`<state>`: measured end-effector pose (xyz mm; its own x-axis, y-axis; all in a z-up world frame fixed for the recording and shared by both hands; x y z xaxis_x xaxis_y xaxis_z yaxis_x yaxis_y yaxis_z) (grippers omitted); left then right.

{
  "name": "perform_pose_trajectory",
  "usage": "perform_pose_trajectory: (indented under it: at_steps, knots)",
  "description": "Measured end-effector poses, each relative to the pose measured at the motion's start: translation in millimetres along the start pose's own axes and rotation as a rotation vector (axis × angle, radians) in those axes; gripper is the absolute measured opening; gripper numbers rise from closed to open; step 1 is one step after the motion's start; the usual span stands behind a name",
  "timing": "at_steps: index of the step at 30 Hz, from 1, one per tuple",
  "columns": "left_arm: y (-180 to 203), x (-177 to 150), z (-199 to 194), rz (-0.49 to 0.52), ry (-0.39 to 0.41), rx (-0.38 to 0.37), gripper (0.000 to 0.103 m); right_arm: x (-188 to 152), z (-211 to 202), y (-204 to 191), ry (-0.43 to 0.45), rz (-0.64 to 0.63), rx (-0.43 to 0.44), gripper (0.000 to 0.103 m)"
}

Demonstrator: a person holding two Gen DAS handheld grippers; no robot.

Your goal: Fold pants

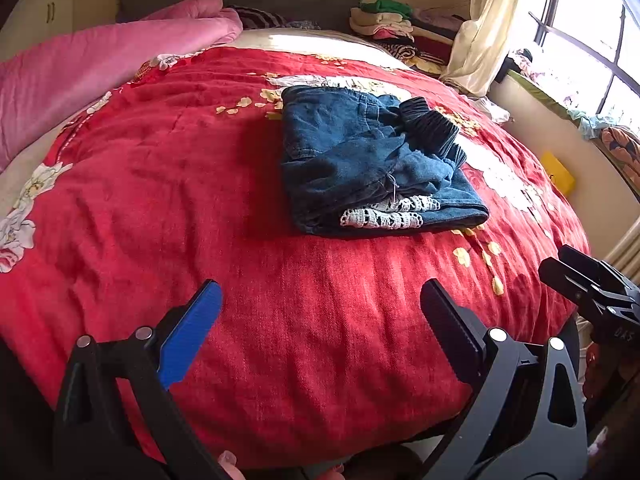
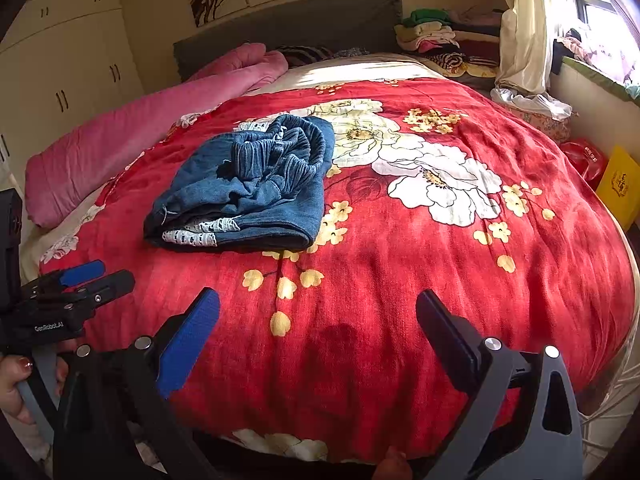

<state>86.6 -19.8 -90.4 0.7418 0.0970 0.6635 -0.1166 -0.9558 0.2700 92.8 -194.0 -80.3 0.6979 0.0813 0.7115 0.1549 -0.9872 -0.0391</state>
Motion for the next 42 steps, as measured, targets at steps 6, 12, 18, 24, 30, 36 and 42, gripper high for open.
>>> perform_pose_trajectory:
  at_steps: [6, 12, 18, 24, 30, 36, 42]
  knots:
    - [-2, 1, -1, -0.007, 0.005, 0.006, 0.093, 0, 0, 0, 0.000, -0.001, 0.000, 0.098]
    - [-3, 1, -2, -0.012, 0.006, 0.009, 0.093, 0, -1, 1, 0.001, 0.001, -0.002, 0.098]
    - [-4, 2, -3, -0.014, 0.008, 0.009, 0.093, 1, -2, 1, 0.004, 0.002, -0.005, 0.098]
    - [-6, 3, -5, -0.021, 0.011, 0.016, 0.093, 1, -3, 1, 0.003, -0.001, -0.007, 0.098]
    - [-8, 4, -10, -0.033, 0.021, 0.021, 0.093, 1, -2, 1, 0.000, -0.003, -0.009, 0.098]
    - [-8, 5, -12, -0.034, 0.027, 0.022, 0.093, 0, -1, 0, -0.003, -0.002, -0.012, 0.098]
    - [-10, 5, -12, -0.043, 0.020, 0.026, 0.093, 0, -2, 1, -0.004, -0.003, -0.015, 0.098]
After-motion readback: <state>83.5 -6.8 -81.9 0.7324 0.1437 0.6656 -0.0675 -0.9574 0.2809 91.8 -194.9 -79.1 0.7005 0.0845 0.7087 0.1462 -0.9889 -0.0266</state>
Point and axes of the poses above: each gripper's, at about its wrist camera, not at the fingertips, and z roughly the way its jaws point, y to its right, x to its top, the point moved 8 cm from there along z, roughly the way its jaws point, and after that the axes turned 9 degrees about -x, right-handed, at the moved point
